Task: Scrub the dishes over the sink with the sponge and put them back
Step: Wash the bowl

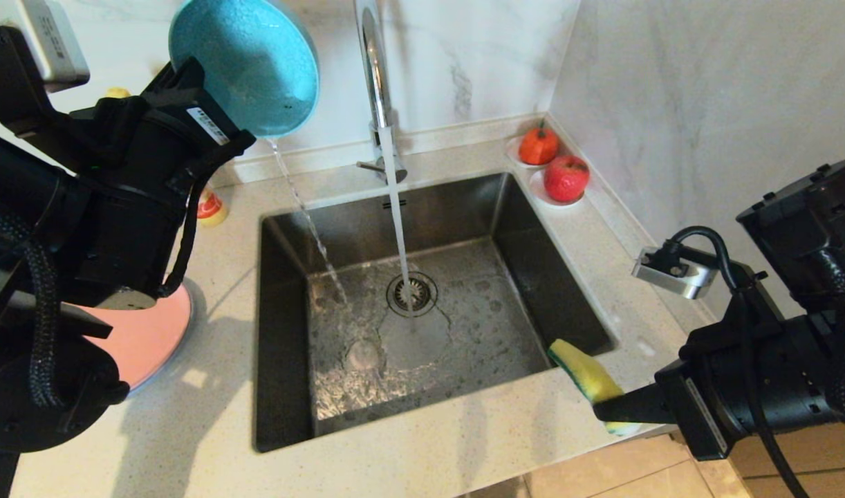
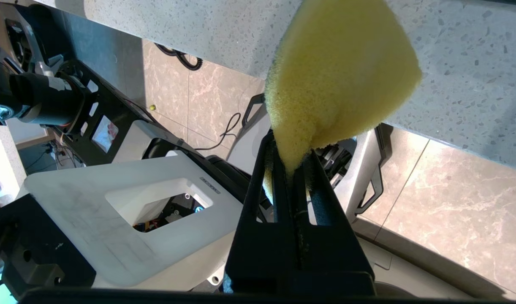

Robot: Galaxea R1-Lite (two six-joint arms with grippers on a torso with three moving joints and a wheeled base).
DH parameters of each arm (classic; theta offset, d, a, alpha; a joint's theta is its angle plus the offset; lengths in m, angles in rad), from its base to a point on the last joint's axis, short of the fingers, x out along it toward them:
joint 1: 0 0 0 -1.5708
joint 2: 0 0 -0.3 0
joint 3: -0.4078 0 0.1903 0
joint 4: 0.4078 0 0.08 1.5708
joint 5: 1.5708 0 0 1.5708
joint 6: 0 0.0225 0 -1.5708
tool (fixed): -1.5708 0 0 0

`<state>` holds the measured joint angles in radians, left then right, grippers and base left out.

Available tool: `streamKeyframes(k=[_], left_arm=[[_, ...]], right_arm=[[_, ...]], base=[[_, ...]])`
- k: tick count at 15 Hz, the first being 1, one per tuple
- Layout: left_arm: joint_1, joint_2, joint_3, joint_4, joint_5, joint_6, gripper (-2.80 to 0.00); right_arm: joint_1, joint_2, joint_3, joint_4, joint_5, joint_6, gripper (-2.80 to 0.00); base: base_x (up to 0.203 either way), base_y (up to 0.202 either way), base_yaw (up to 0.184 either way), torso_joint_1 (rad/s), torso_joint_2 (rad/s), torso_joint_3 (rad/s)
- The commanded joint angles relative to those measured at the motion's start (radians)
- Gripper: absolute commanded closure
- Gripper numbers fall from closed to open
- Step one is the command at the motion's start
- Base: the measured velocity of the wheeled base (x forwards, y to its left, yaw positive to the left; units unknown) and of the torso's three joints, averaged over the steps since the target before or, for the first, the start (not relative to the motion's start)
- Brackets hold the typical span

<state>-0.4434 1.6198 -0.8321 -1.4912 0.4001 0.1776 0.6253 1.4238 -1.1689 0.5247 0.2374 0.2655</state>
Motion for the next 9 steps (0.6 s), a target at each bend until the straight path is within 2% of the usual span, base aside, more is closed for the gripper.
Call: streamKeyframes(k=[1,5,7,9], left_arm=[[0.000,-0.001,0.001,-0.008,0.002,-0.003,0.00],[0.001,-0.018,-0.017,0.054,0.002,-0.001,0.00],[0.000,-0.070,-0.005,0.211,-0.005,-0.002,0.00],[-0.002,-0.126,-0.003,0.379,-0.046,-0.006,0.00]], right_arm=[[0.001,0.004,-0.002,0.001,0.002,0.000,0.00],[0.002,-0.007,-0.005,0.002,0.003,0.002,0.00],[0.009,-0.031,-0.012,0.006,0.008,0.004,0.00],[0.021,-0.052,-0.028,0.028,0.028,0.006,0.00]], base=[[0.000,0.000,0.000,0.000,0.00,0.000],[0.000,0.000,0.000,0.000,0.00,0.000],[0.000,0.000,0.000,0.000,0.00,0.000],[0.000,0.000,0.000,0.000,0.00,0.000]])
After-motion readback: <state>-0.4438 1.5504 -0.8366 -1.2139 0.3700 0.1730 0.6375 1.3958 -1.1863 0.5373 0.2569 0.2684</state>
